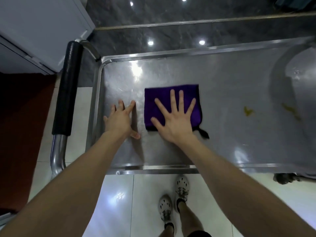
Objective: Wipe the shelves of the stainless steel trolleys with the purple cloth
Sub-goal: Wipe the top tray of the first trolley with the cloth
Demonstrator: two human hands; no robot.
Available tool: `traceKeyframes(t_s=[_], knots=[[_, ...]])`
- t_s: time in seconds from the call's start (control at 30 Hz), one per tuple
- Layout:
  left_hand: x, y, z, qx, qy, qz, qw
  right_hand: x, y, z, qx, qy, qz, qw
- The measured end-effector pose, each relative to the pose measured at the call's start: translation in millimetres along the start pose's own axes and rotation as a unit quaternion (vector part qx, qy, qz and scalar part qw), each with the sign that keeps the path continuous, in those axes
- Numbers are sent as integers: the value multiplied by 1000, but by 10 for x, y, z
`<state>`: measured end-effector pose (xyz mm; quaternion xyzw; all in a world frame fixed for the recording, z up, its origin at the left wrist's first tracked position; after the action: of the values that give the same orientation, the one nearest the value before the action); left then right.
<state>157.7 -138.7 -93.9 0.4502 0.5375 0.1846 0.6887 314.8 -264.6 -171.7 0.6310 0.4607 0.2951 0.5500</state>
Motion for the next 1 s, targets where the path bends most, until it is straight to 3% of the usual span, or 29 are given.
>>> traceKeyframes(t_s=[0.13,0.27,0.43,0.53,0.73,1.0], knots=[[-43,30,12,-5,1,5,1000,-1125,-255,-227,9,50,24,998],[-130,38,34,8,-5,22,1000,-1499,-187,117,-3,50,11,999],[-391,46,147,101,-13,121,987,-1861,48,1245,-22,-113,2,993],[-667,-45,362,102,-61,172,978,-1976,92,1443,-18,-177,-19,984],[-1198,-464,1433,14,-174,64,983,-1932,116,1332,-2,-147,-58,987],[-1208,-688,1952,81,-118,48,989,-2110,202,1906,-1,-85,-43,995]])
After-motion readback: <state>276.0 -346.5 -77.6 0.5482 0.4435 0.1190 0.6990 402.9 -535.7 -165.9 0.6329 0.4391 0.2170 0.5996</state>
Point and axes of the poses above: each hand's wrist, its own x-axis towards the middle knuckle, its own y-axis out of the back of the hand, z = x × y, the point moved 3 cm from there along x, towards the middle knuckle, and after that the axes turned 1 degree about y, right-handed, at the moved point
